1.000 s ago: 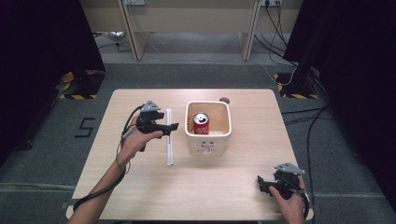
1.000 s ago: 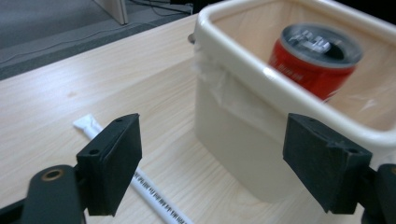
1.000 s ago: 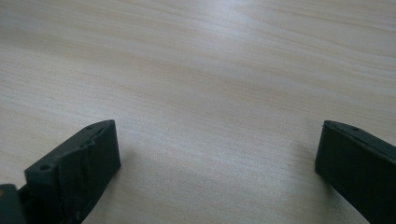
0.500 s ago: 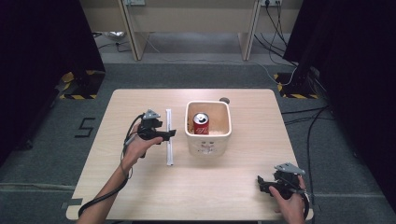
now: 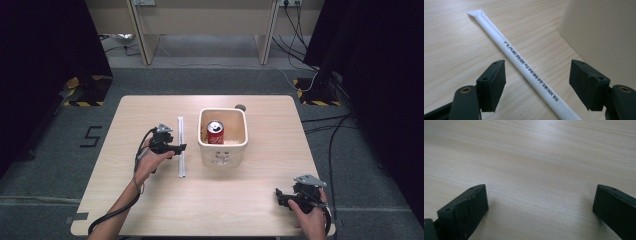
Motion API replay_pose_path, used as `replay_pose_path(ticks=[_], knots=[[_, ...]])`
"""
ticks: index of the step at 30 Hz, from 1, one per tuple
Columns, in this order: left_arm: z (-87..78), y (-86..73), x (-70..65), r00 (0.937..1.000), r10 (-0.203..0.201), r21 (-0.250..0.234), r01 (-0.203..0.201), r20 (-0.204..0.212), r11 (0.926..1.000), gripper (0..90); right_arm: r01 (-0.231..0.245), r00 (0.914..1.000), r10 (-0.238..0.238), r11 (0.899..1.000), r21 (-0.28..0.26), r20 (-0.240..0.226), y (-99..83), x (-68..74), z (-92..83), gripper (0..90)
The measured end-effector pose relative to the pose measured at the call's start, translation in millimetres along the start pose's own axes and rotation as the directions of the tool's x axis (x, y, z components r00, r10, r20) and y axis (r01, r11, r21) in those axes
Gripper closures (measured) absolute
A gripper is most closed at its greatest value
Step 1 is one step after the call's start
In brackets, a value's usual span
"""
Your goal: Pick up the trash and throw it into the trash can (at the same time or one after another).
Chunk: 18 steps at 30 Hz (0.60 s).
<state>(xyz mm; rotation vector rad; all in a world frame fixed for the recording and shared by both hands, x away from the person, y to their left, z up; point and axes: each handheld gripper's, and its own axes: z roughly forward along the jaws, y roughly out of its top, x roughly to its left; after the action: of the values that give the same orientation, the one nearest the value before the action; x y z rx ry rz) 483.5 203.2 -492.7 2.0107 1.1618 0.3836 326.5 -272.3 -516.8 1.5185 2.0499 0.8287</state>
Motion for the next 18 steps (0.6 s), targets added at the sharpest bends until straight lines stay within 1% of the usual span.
replay_pose_path(ticks=[3,4,10,13,16,18], knots=[[2.3,-1.6,1.7,0.9999,-0.006,0.006,0.006,-0.009,1.0000,29.8,0.000,1.0000,0.000,1.000,0.000,0.000,0.0,0.0,0.0,0.2],[5.0,-3.3,3.4,0.9998,-0.014,0.007,0.014,-0.015,0.9999,30.1,0.000,1.0000,0.000,1.000,0.000,0.000,0.0,0.0,0.0,0.2],[14.5,-5.1,3.7,0.9995,-0.024,0.020,0.025,-0.021,0.9995,32.7,0.000,1.0000,0.000,1.000,0.000,0.000,0.0,0.0,0.0,0.2],[18.0,-3.2,2.0,0.9993,-0.002,0.025,0.002,-0.038,0.9997,36.7,0.000,1.0000,0.000,1.000,0.000,0.000,0.0,0.0,0.0,0.2],[23.0,-1.7,0.9,0.9986,0.021,0.048,-0.019,-0.049,0.9987,44.8,0.000,1.0000,0.000,1.000,0.000,0.000,0.0,0.0,0.0,0.2],[24.3,-1.4,1.2,0.9973,0.047,0.059,-0.044,-0.057,0.9973,51.8,0.001,1.0000,-0.001,1.000,0.000,0.000,0.0,-0.1,0.0,0.2]])
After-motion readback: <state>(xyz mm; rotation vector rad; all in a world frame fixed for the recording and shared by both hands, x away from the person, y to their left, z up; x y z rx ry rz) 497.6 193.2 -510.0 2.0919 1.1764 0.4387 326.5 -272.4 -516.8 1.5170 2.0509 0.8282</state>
